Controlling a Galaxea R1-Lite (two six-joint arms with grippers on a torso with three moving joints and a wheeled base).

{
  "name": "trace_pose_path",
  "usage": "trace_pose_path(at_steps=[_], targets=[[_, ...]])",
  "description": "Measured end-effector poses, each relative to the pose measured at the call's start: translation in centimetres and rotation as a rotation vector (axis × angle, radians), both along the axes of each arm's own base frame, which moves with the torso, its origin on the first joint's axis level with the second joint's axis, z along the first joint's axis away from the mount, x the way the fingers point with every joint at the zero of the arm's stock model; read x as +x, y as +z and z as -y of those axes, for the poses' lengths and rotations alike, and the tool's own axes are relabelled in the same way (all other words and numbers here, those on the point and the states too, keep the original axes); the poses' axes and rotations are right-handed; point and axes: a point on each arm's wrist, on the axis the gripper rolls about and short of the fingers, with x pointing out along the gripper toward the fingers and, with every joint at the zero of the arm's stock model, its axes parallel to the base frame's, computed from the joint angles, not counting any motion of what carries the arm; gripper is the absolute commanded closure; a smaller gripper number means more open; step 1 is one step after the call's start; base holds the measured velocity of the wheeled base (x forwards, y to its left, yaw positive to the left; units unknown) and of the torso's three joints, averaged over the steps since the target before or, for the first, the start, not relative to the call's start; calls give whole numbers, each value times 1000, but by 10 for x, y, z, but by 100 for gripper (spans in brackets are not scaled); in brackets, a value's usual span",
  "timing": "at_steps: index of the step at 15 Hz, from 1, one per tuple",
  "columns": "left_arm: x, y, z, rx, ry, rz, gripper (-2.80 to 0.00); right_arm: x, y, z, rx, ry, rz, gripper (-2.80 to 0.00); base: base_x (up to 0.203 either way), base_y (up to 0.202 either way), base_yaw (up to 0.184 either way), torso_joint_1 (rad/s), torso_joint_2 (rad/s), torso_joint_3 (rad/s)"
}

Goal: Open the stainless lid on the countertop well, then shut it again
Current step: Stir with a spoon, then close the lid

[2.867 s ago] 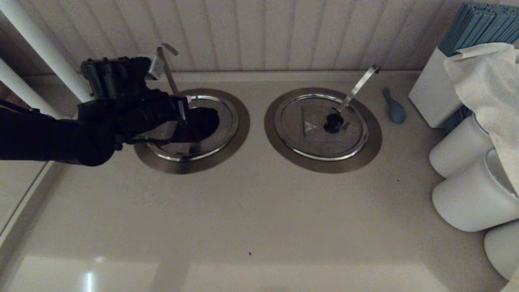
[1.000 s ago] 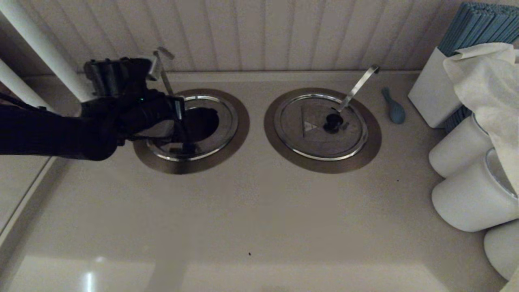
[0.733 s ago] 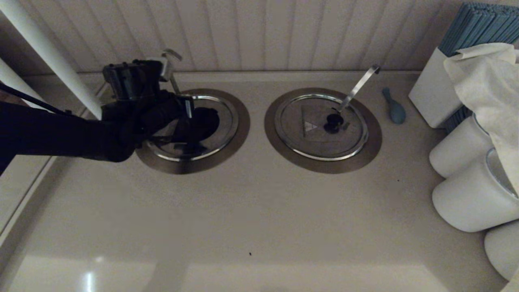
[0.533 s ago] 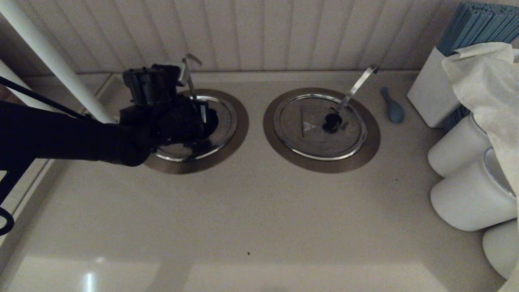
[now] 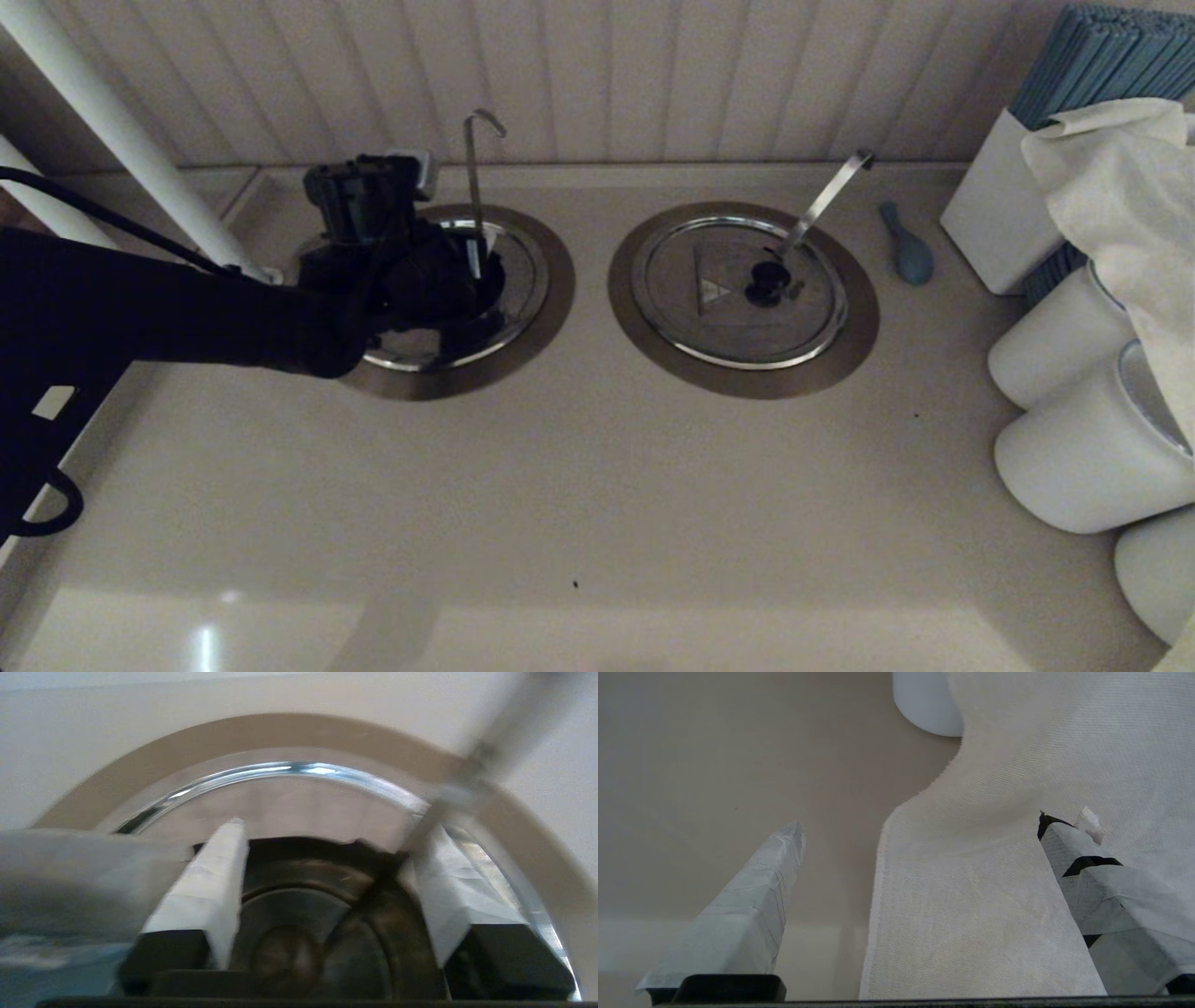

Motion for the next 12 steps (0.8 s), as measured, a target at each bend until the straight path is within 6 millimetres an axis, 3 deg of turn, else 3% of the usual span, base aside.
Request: trace_pose_path(at_steps=[12], targets=[[-9, 12, -6, -35, -8, 25, -280, 0, 0, 0, 0, 0, 0, -280, 0, 0, 0, 0, 0, 0]])
